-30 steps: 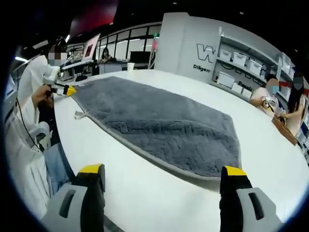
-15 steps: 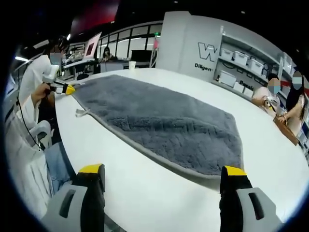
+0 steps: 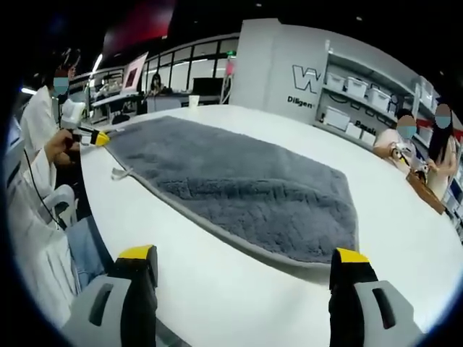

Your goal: Open the folded towel by lifting each exposed corner and separating the folded layers until the towel lies flat within the target outline without major curled edges

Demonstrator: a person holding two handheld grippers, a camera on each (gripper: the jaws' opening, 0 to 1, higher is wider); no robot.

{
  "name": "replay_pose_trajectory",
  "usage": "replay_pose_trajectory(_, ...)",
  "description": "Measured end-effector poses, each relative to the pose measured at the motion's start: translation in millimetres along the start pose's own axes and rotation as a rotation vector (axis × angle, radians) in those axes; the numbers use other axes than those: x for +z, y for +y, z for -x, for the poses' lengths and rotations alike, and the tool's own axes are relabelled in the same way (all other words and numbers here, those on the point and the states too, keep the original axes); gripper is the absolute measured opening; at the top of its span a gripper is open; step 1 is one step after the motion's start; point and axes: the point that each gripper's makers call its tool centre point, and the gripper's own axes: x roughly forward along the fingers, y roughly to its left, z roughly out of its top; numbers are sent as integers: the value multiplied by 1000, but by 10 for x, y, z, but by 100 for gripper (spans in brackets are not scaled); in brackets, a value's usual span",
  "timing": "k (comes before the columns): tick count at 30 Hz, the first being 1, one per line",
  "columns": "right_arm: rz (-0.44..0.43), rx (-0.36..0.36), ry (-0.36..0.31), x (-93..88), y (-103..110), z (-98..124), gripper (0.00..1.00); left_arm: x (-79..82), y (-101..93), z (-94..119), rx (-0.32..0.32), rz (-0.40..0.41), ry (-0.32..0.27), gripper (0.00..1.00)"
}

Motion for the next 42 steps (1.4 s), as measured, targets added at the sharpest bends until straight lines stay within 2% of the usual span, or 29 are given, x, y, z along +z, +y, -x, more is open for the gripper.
replay_pose_trajectory(3, -1, -8, -2, 19, -29, 37, 99, 102, -47, 41, -13, 17, -34, 27)
replay_pose_trajectory(5, -25, -27, -5, 31, -83, 56, 98, 150, -92, 63, -22, -4, -35, 29)
replay_pose_trajectory(8, -57, -38, -26, 67, -162, 63, 93, 293, -174, 105, -70, 19, -91, 34)
replay_pose_trajectory(9, -73, -45, -32, 86, -197, 59, 91, 304, -196, 114, -85, 28, -90, 40)
replay_pose_trajectory(12, -86, -58, -43, 140, -275, 25, 89, 350, -214, 127, -85, 14, -96, 66)
replay_pose_trajectory(14, -105, -86, -48, 180, -372, -21, 86, 358, -197, 128, -71, -6, -94, 76)
replay_pose_trajectory(17, -126, -116, -44, 196, -517, -120, 78, 388, -170, 141, -67, 8, -108, 82)
replay_pose_trajectory(19, -132, -109, -37, 191, -554, -184, 75, 396, -155, 141, -68, 27, -117, 88)
replay_pose_trajectory(23, -146, -100, -27, 162, -600, -302, 70, 335, -128, 132, -63, 29, -93, 98)
replay_pose_trajectory(28, -194, -117, 26, 0, -691, -424, 63, 307, -56, 166, -52, 60, -106, 99)
replay_pose_trajectory(32, -202, -131, 44, -98, -713, -484, 64, 297, -17, 193, -41, 85, -115, 99)
replay_pose_trajectory(33, -220, -123, 18, -69, -702, -487, 63, 291, -16, 199, -38, 87, -117, 99)
replay_pose_trajectory(42, -230, -117, -12, -133, -678, -399, 63, 215, -8, 237, -37, 86, -96, 98)
